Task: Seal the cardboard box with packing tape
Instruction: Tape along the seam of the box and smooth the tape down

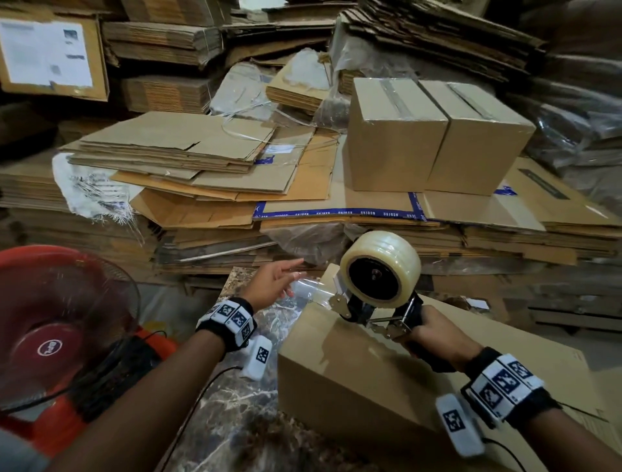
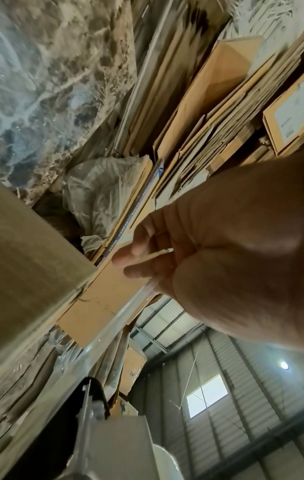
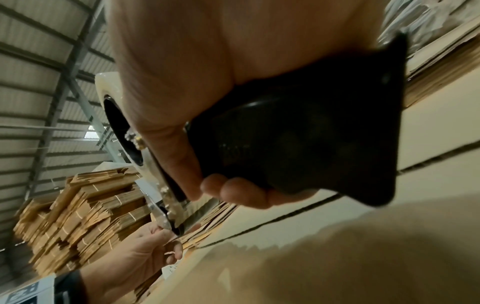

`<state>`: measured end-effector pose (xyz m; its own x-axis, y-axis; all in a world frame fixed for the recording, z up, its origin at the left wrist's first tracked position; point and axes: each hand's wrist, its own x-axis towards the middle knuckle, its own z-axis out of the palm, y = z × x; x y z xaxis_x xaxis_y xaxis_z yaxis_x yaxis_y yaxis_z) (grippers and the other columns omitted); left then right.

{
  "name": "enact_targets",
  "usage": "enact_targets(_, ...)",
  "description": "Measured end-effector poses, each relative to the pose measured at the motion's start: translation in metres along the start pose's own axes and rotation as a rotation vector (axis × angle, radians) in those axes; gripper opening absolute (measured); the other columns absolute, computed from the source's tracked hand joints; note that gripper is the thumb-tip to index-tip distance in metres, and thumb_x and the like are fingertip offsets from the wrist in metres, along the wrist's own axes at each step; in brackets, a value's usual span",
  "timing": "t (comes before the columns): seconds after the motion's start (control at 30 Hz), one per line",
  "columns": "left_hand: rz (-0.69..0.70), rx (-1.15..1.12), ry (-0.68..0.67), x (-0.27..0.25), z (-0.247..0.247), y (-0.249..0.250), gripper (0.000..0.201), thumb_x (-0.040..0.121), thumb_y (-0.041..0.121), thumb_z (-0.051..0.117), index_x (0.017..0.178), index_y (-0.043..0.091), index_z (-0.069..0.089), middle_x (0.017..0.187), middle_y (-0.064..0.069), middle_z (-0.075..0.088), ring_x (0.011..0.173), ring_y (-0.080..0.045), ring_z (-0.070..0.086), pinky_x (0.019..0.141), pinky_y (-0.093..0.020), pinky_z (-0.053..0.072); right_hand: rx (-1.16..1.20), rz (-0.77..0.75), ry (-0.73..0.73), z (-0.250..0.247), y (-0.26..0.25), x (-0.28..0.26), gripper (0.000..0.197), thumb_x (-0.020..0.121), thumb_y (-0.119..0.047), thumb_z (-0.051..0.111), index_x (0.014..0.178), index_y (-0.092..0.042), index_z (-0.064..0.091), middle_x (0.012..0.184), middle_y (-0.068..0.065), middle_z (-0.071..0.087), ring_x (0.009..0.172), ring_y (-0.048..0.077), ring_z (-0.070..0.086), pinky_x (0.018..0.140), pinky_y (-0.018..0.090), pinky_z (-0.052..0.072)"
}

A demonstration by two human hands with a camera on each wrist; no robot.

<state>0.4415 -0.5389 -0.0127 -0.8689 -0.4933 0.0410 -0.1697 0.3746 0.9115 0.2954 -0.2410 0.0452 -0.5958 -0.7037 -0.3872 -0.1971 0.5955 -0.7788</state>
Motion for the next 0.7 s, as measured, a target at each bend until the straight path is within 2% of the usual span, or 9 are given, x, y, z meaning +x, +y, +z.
enact_targets(0.07,0.023,-0.002,0.006,0.002,0.004,-0.007,0.044,0.099,0.021,0.054,0.143,0.021,0.048,0.126,0.001,0.067,0.091,-0.014,0.07,0.081,-0.04,0.058,-0.078,0.0,0.04,0.003,-0.001,0.005,0.03,0.076,-0.003,0.067,0.096,0.017,0.056,0.063,0.012,0.056,0.052,0.02,0.051,0.047,0.032,0.039)
enact_targets(0.13,0.03,-0.015,0.007,0.006,0.008,-0.017,0.045,0.1,0.022,0.053,0.144,0.021,0.047,0.128,-0.001,0.067,0.103,-0.018,0.068,0.087,-0.04,0.057,-0.163,-0.009,0.063,0.006,0.0,0.011,0.033,0.066,-0.014,0.063,0.086,0.012,0.058,0.066,0.011,0.055,0.057,0.021,0.051,0.054,0.034,0.037)
enact_targets(0.23,0.018,-0.034,-0.002,0.009,0.015,-0.036,0.047,0.098,0.024,0.054,0.144,0.019,0.046,0.115,-0.008,0.073,0.084,-0.018,0.072,0.078,-0.035,0.058,-0.225,-0.009,0.055,0.007,0.003,0.018,0.013,0.063,-0.013,0.055,0.074,-0.005,0.055,0.063,0.007,0.052,0.054,0.018,0.047,0.054,0.033,0.034)
enact_targets(0.37,0.027,0.043,-0.05,0.011,0.034,-0.058,0.042,0.1,0.024,0.054,0.142,0.023,0.051,0.117,-0.002,0.072,0.069,-0.021,0.072,0.075,-0.028,0.055,-0.237,0.028,0.059,0.011,0.005,0.023,0.027,0.066,-0.01,0.054,0.084,0.009,0.059,0.063,0.01,0.057,0.053,0.019,0.051,0.052,0.033,0.038)
enact_targets(0.43,0.036,0.088,-0.059,0.012,0.048,-0.065,0.042,0.101,0.025,0.051,0.144,0.024,0.05,0.112,-0.006,0.074,0.078,-0.025,0.071,0.073,-0.026,0.054,-0.239,0.042,0.065,0.011,0.004,0.023,0.032,0.063,-0.012,0.053,0.085,0.01,0.06,0.061,0.009,0.056,0.05,0.017,0.05,0.051,0.032,0.038)
enact_targets(0.5,0.035,0.156,-0.05,0.012,0.058,-0.073,0.046,0.103,0.03,0.045,0.149,0.029,0.041,0.114,-0.015,0.072,0.097,-0.032,0.068,0.084,-0.036,0.052,-0.237,0.044,0.06,0.012,0.0,0.022,0.029,0.064,-0.012,0.053,0.082,0.011,0.058,0.06,0.009,0.054,0.051,0.018,0.048,0.052,0.033,0.036)
enact_targets(0.6,-0.022,0.28,-0.037,0.01,0.061,-0.076,0.057,0.102,0.034,0.045,0.155,0.031,0.025,0.123,-0.02,0.066,0.11,-0.035,0.063,0.092,-0.044,0.051,-0.252,0.08,0.033,0.011,-0.005,0.021,0.005,0.08,0.001,0.055,0.078,-0.002,0.058,0.061,0.005,0.056,0.049,0.015,0.051,0.049,0.027,0.04)
enact_targets(0.63,-0.054,0.338,-0.034,0.008,0.059,-0.074,0.06,0.101,0.033,0.048,0.156,0.028,0.024,0.128,-0.018,0.064,0.115,-0.035,0.061,0.094,-0.044,0.05,-0.257,0.089,0.027,0.01,-0.005,0.022,0.012,0.082,0.004,0.054,0.077,-0.007,0.056,0.06,0.004,0.056,0.048,0.013,0.051,0.047,0.025,0.04)
enact_targets(0.7,-0.084,0.371,0.02,0.004,0.054,-0.068,0.053,0.1,0.027,0.052,0.151,0.018,0.038,0.136,-0.013,0.06,0.124,-0.033,0.057,0.099,-0.039,0.047,-0.266,0.085,0.024,0.009,-0.004,0.024,0.016,0.082,0.004,0.054,0.076,-0.011,0.054,0.062,0.003,0.055,0.049,0.013,0.05,0.047,0.025,0.039)
